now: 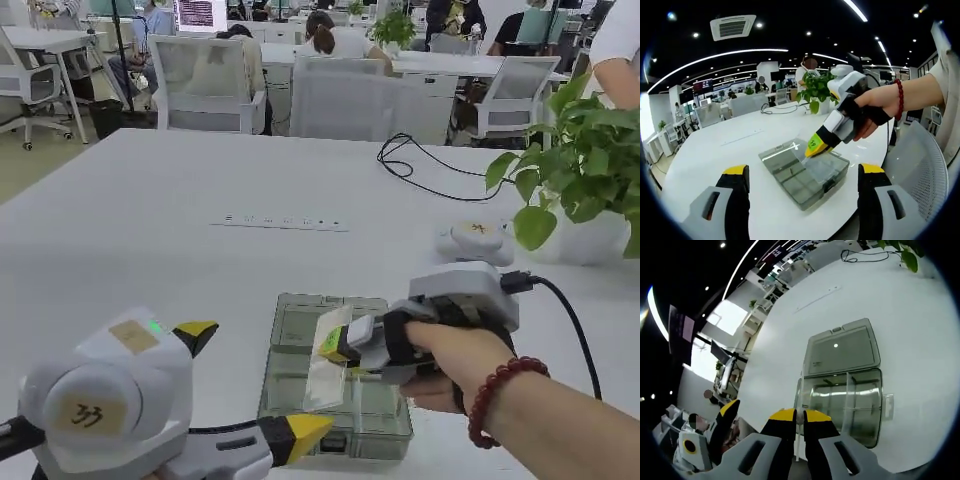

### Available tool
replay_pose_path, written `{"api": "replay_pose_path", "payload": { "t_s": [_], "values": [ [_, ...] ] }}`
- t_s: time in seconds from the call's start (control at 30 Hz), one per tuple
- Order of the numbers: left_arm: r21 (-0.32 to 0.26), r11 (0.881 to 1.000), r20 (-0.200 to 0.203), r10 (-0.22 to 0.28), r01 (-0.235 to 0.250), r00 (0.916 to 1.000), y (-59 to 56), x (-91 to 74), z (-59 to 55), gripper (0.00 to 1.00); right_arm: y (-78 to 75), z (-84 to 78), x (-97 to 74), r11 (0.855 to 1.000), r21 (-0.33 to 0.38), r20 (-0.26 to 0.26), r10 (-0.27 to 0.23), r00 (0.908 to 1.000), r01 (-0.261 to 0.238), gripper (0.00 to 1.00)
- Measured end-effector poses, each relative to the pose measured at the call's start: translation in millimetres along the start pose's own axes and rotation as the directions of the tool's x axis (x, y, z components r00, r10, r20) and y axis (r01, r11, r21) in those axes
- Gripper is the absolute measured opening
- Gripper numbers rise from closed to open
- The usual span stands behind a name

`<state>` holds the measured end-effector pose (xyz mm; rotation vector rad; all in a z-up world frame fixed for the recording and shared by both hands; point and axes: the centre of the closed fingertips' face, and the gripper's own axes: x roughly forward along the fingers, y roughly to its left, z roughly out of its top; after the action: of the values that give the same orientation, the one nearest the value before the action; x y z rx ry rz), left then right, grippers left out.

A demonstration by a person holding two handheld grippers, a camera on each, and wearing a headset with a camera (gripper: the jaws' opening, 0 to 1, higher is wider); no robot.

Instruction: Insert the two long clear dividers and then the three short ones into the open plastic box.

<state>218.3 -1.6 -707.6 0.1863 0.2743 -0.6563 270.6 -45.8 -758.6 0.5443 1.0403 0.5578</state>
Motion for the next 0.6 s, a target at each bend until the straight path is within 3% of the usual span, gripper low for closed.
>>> {"api": "replay_pose_path", "payload": {
  "t_s": [0.2,0.6],
  "values": [
    [0.02,1.0,-0.008,-0.015,0.015,0.9999,-0.9,2.5,-1.4,0.96,-7.9,-2.6,8.9,0.998,0.015,-0.068,-0.054,0.9962,0.055,0.06],
    [0.042,0.998,-0.037,-0.041,0.043,0.9985,-2.4,9.3,-8.0,1.0,-24.7,-5.1,19.0,0.988,0.028,-0.181,-0.146,0.9726,0.153,0.06]
  ]
}}
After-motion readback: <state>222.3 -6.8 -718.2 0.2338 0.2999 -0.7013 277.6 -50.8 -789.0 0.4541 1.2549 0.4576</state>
